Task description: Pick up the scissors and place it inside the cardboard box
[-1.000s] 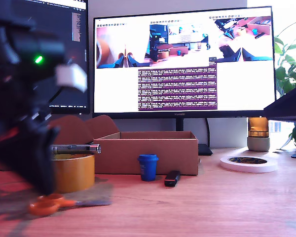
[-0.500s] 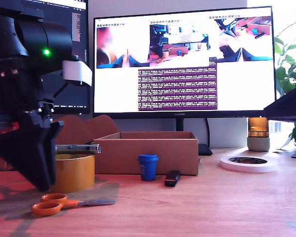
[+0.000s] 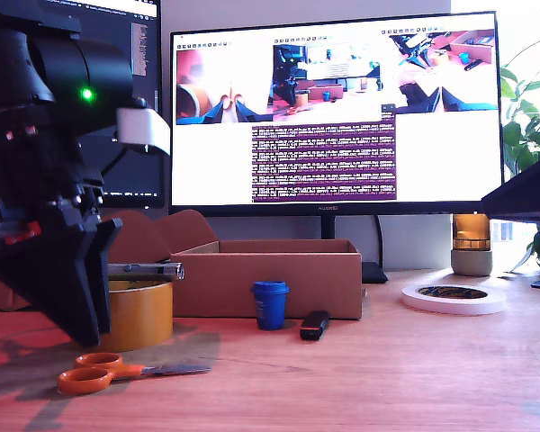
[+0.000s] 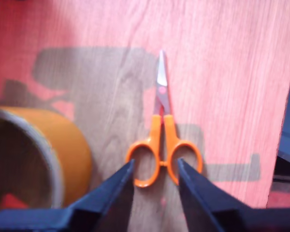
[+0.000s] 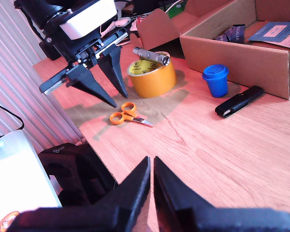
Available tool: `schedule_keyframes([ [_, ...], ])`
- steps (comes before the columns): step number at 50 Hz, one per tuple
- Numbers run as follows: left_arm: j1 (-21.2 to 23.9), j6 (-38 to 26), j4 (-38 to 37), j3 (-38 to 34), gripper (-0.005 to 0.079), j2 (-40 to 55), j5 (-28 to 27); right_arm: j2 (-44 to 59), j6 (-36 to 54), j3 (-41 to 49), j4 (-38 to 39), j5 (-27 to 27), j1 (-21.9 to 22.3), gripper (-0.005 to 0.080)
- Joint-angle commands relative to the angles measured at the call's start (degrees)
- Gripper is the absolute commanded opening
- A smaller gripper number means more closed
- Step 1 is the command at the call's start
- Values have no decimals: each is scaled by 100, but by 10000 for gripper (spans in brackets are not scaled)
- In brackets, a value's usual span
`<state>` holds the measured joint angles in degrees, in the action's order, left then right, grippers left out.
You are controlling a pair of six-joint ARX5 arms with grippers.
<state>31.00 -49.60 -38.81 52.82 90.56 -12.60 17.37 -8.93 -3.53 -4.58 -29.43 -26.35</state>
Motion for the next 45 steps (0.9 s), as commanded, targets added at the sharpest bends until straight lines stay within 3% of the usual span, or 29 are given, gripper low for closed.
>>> schedule_keyframes([
  [1,9,11,2,-24,253,247,-44,26,37,7,42,2,2,-11],
  [19,9,11,33,-24,247,472,-37,28,37,7,39,2,2,-11],
  [28,70,2,-22,-24,54,643,-42,28,37,7,42,2,2,-11],
  [45,201,-33,11,-24,-20,726,-46,28,39,7,39,9,24,-11],
])
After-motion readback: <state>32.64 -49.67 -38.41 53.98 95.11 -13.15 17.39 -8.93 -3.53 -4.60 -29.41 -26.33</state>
